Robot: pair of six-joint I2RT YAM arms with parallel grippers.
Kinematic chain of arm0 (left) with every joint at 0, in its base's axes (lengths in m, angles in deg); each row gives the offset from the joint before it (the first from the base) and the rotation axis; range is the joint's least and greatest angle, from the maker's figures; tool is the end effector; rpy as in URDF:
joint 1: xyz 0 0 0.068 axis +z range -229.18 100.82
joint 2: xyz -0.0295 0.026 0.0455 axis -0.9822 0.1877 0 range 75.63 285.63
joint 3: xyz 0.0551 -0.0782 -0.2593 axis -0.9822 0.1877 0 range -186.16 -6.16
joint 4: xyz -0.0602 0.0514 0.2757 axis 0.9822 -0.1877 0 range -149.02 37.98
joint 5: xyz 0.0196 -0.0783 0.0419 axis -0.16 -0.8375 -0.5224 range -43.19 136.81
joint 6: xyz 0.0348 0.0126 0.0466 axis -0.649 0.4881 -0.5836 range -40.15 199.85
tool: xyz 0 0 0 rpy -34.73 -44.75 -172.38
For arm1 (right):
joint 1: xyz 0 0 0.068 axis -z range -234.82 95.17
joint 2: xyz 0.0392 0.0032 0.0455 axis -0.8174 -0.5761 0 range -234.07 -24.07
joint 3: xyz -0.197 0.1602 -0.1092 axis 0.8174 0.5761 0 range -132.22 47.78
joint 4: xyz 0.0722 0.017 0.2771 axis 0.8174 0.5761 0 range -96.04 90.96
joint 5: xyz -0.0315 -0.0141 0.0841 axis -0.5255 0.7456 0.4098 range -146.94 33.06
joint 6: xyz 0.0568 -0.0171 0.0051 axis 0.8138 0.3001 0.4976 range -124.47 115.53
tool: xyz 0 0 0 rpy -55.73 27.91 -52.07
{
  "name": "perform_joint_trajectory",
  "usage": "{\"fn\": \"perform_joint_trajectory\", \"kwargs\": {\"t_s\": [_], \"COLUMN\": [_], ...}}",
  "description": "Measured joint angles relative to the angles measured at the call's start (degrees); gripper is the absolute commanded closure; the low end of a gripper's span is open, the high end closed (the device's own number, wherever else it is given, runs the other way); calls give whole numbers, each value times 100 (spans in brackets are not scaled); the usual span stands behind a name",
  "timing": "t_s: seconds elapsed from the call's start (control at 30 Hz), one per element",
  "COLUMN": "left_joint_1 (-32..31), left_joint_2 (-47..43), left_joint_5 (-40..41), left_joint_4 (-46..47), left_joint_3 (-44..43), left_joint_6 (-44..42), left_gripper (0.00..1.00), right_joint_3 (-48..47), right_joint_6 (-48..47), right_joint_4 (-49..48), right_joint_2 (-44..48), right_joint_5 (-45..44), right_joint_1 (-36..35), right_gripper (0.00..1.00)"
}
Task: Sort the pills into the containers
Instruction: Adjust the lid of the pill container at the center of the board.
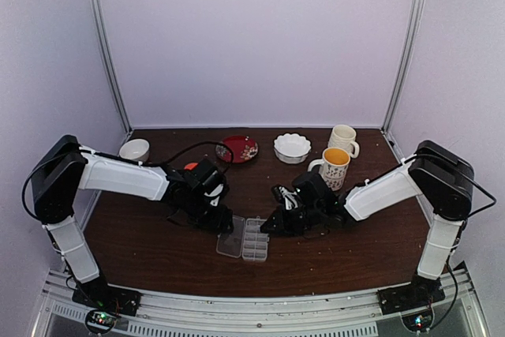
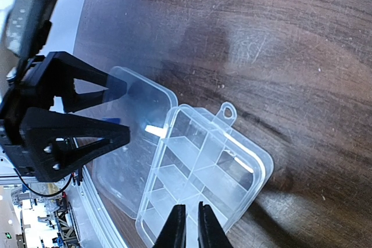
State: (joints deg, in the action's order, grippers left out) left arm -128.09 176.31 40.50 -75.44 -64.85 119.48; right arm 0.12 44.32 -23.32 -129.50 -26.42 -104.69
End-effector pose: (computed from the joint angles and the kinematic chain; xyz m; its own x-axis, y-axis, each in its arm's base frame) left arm 0.2334 -0.2752 0.1325 -0.9572 0.1331 -0.2569 0.2189 0.9136 -0.3426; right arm 0.2227 0.2986 0.1011 -0.9585 -0.1315 -0.2530 -0.2831 0.5447 0.7894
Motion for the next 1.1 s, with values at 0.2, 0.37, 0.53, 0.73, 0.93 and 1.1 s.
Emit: {"fn": "perform_joint_trajectory", "kwargs": {"t_s": [0.2, 0.37, 0.53, 0.73, 0.93, 1.1], "left_joint_1": [-7, -153, -345, -529, -597, -706], "left_joint_2": [98, 94, 61, -15, -33, -63], "left_joint_5": [153, 529, 951, 1368, 1539, 1685], "left_joint_4": [181, 289, 348, 232, 229, 205], "left_joint_3": [57, 105, 177, 179, 205, 223], "left_joint_6": [-105, -225, -295, -350, -356, -354], "left_gripper": [35, 40, 49, 54, 53, 53], "right_joint_3": [-7, -46, -70, -74, -74, -74], "right_joint_6": [-63, -92, -107, -107, -107, -107], "right_joint_4": [33, 105, 160, 168, 168, 168], "right_joint_2": [0, 0, 2, 2, 2, 2], "right_joint_5": [-20, -42, -68, -83, -83, -83], "right_joint_1": [-4, -4, -4, -4, -4, -4], "right_gripper": [90, 90, 90, 90, 90, 90]}}
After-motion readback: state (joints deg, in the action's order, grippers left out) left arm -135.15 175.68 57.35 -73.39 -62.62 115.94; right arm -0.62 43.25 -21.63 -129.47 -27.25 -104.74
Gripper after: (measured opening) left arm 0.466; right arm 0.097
